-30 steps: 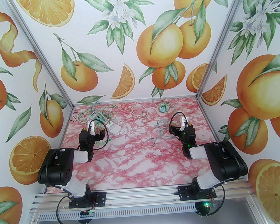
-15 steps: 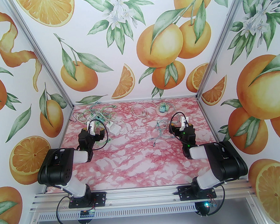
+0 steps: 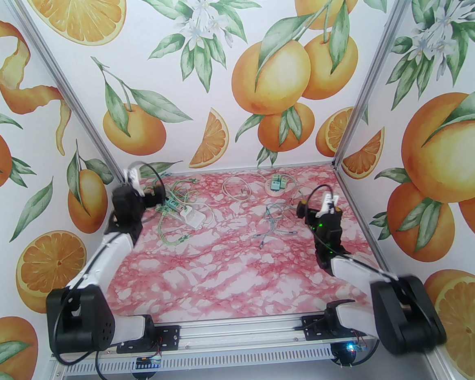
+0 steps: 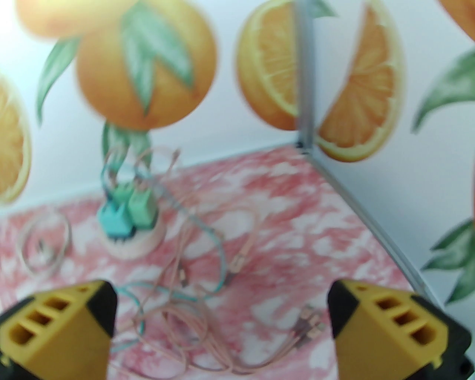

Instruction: Pull the plug off the socket

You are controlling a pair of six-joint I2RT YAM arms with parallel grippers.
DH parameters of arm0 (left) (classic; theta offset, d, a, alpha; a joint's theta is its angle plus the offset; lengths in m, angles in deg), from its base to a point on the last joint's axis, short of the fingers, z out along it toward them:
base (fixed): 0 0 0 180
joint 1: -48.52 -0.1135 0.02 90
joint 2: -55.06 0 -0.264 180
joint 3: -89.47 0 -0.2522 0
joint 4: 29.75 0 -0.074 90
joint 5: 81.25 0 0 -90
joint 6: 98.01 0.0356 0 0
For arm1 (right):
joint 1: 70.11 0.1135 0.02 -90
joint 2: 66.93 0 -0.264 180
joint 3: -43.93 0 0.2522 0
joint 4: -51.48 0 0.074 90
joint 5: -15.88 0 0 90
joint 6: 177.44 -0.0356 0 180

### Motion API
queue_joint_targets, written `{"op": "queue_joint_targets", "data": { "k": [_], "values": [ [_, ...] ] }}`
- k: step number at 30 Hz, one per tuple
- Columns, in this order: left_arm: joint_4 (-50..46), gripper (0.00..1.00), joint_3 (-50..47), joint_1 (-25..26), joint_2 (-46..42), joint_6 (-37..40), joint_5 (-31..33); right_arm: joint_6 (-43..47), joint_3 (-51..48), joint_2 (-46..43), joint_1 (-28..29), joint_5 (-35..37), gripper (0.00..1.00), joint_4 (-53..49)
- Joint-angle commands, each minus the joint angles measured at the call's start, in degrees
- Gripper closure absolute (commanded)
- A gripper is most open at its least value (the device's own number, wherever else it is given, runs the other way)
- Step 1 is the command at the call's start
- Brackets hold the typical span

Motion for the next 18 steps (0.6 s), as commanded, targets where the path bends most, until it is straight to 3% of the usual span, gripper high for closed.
{"op": "queue_joint_targets", "data": {
  "k": [1,7,11,14,18],
  "values": [
    [-21.3,0.00,4.6,-1.6,0.9,-10.9,-3.9,-13.8,6.6,-4.5,-0.8,2.3,0.00,-20.0],
    [-17.3,0.00,1.4,-0.6,0.6,-14.8,-13.0,-16.7,13.7,-5.4,-1.1,-11.9,0.00,-30.2],
    [-17.1,0.00,-1.3,2.4,0.4,-12.6,-14.3,-16.9,17.1,-3.8,-0.2,-22.5,0.00,-33.9],
    [-13.2,0.00,-6.3,6.5,-1.7,-8.4,-11.7,-15.4,19.5,-2.5,1.3,-24.8,0.00,-37.6],
    [-12.4,0.00,-10.3,9.3,-2.5,-5.8,-13.0,-12.7,21.9,-1.7,4.9,-24.1,0.00,-41.2]
  ]
}}
